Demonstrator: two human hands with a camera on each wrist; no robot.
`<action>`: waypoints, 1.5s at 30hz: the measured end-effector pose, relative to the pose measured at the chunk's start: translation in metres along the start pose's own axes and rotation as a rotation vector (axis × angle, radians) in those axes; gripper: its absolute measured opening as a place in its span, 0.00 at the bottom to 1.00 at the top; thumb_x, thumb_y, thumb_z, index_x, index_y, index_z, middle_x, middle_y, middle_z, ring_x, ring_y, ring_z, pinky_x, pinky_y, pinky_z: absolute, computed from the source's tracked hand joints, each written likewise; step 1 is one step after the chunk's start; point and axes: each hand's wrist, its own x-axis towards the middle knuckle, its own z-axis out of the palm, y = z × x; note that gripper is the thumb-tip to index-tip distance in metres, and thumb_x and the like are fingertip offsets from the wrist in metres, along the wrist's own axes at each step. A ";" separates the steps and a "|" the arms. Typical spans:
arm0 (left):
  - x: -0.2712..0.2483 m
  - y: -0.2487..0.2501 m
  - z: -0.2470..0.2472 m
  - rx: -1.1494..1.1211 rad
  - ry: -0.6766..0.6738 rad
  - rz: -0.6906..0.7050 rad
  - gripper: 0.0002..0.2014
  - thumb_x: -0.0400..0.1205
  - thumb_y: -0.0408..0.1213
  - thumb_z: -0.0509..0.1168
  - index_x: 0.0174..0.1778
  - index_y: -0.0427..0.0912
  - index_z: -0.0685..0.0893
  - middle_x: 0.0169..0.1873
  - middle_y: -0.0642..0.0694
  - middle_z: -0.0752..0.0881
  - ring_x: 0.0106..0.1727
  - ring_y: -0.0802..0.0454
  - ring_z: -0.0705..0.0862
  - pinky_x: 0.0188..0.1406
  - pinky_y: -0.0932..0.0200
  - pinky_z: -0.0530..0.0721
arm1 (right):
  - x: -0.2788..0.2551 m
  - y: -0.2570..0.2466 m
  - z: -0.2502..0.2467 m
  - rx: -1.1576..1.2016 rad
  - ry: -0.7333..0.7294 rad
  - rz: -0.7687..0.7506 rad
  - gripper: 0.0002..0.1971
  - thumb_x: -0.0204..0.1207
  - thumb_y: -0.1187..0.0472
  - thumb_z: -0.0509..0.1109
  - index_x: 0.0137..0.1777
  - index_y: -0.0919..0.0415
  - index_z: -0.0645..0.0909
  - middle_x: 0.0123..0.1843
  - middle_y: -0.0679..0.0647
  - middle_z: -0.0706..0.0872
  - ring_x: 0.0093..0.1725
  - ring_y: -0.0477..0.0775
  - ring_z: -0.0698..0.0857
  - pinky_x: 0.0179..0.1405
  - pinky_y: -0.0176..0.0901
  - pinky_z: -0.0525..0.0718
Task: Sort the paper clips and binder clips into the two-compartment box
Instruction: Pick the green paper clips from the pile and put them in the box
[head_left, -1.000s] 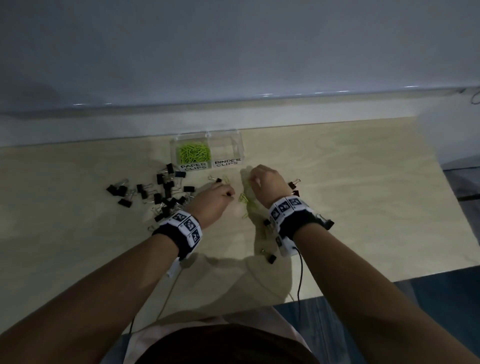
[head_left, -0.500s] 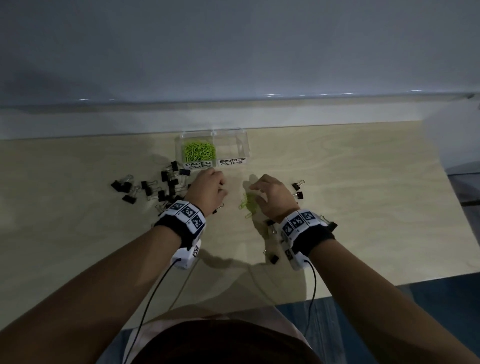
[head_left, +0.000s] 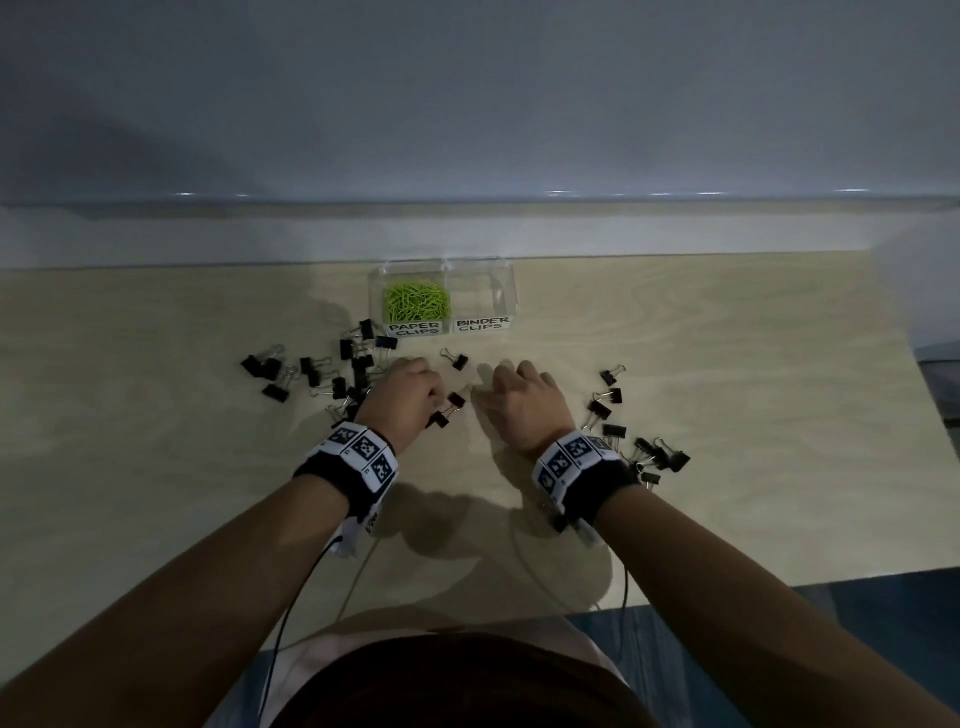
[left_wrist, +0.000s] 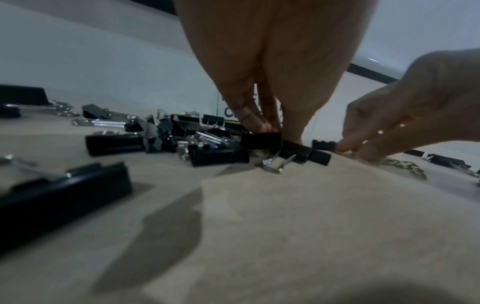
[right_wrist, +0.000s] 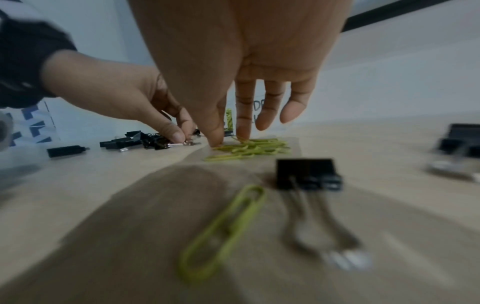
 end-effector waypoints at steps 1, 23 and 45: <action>0.000 -0.001 -0.001 0.005 -0.011 0.012 0.05 0.79 0.32 0.66 0.43 0.37 0.87 0.46 0.42 0.82 0.54 0.44 0.75 0.57 0.47 0.77 | -0.005 0.004 0.000 -0.006 0.004 -0.008 0.06 0.70 0.52 0.73 0.46 0.49 0.85 0.41 0.53 0.81 0.40 0.59 0.80 0.33 0.49 0.80; 0.003 0.035 0.008 -0.181 -0.067 0.011 0.15 0.72 0.31 0.70 0.55 0.38 0.84 0.47 0.42 0.83 0.47 0.46 0.82 0.50 0.54 0.82 | -0.041 0.007 -0.004 0.076 0.018 0.155 0.14 0.70 0.47 0.68 0.52 0.50 0.85 0.53 0.52 0.81 0.47 0.61 0.79 0.44 0.58 0.77; -0.015 0.049 -0.033 -0.623 0.179 -0.045 0.06 0.77 0.33 0.70 0.48 0.38 0.90 0.41 0.46 0.91 0.43 0.53 0.89 0.48 0.54 0.89 | -0.025 -0.006 -0.040 1.631 0.174 0.501 0.06 0.69 0.77 0.73 0.46 0.72 0.84 0.30 0.54 0.90 0.31 0.50 0.89 0.31 0.36 0.86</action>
